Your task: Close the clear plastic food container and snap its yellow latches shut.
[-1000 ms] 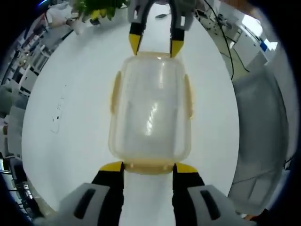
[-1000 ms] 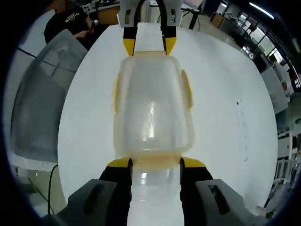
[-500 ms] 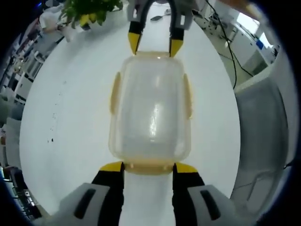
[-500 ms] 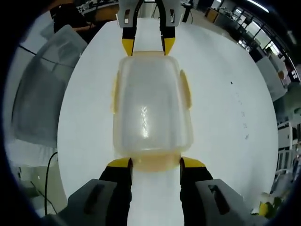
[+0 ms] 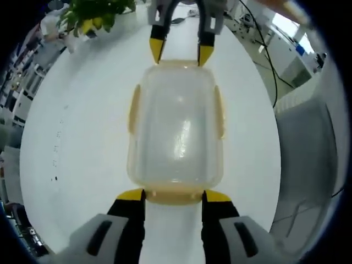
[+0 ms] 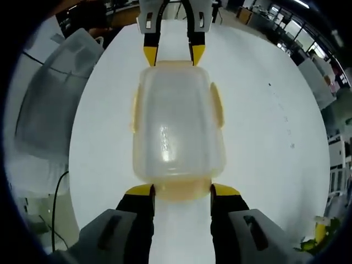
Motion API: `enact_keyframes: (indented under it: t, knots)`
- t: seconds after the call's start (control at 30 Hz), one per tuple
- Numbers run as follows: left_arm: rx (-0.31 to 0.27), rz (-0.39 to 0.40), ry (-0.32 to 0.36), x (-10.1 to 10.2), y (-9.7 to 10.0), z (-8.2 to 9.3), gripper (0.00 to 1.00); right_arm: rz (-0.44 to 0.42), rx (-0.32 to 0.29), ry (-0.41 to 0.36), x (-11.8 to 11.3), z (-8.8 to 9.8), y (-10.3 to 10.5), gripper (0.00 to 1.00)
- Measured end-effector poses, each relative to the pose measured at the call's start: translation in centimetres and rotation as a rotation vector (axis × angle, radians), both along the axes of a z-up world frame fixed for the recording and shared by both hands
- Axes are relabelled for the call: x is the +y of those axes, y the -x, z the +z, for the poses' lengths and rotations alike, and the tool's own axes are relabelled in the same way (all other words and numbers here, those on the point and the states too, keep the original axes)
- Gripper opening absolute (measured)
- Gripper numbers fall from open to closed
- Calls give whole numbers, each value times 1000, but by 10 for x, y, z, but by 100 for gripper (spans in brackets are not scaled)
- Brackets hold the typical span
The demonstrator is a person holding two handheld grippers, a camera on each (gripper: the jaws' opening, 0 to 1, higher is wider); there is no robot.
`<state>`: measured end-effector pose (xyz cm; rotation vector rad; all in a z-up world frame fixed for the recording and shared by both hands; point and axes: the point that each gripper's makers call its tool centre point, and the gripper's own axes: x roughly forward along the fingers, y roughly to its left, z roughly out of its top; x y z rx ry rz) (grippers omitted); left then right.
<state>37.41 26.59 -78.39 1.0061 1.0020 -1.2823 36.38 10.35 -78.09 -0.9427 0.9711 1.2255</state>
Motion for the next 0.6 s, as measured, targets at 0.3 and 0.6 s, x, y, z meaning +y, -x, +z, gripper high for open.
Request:
enact_keyframes:
  t: [0.3,0.6]
  knots:
    - [2,-14,-25,4,-2,-3,34,-3,0,-15,2,-4,1,37]
    - [3,-21,-47,9,1,-3,34,4,-9,-17,9,-8,4,37]
